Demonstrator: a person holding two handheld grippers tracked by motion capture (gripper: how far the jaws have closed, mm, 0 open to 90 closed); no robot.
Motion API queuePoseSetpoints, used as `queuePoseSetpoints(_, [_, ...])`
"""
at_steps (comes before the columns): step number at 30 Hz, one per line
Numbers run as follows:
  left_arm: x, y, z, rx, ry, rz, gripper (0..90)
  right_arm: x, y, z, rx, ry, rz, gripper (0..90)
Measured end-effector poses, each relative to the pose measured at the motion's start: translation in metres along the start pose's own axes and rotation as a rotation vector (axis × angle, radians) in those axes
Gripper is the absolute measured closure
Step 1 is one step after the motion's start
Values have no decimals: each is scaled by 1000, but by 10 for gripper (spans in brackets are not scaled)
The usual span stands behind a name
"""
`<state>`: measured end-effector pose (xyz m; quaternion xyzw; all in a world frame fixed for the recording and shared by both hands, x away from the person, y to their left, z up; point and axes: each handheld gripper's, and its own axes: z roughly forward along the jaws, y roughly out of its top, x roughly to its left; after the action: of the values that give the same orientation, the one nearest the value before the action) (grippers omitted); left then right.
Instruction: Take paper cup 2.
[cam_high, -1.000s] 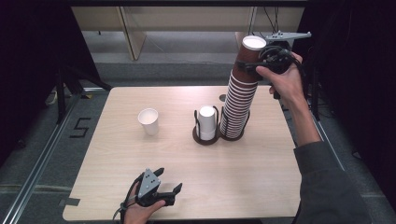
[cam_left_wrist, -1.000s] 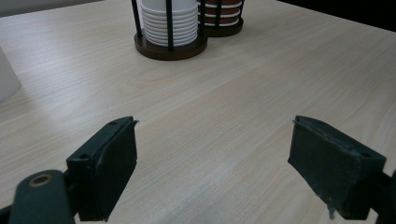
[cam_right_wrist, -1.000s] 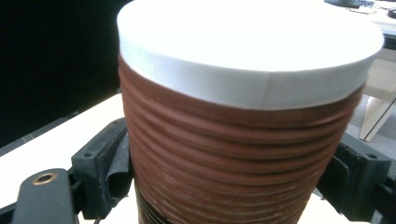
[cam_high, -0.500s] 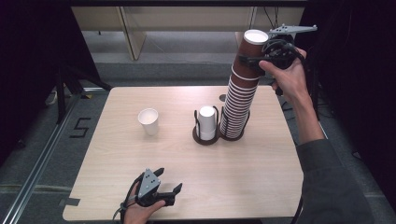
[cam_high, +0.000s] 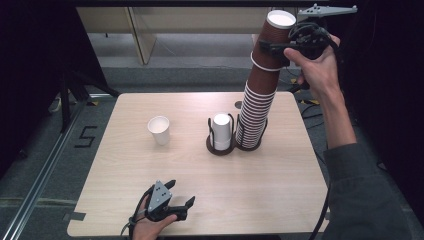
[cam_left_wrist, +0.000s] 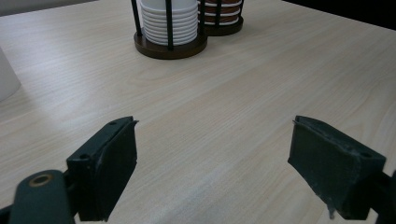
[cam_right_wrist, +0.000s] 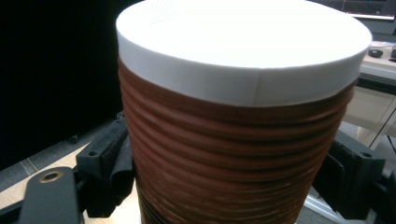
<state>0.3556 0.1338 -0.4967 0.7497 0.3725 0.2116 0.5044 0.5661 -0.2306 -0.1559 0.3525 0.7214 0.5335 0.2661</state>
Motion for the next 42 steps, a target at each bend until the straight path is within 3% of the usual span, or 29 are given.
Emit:
queuePoseSetpoints(10, [0,0,0,-5,-4,-2,147,-4,15,-24,-48,-28,-8,178])
queuePoseSetpoints(21, [0,0,0,11,4,2,148,-17,9,-61,-41,-72,-12,178])
queuePoseSetpoints(34, [1,0,1,7,-3,-2,147,-21,-34,-91,-7,-98,-18,178])
queuePoseSetpoints(42, [1,1,0,5,7,-4,148,-4,-70,-96,16,-83,-33,178])
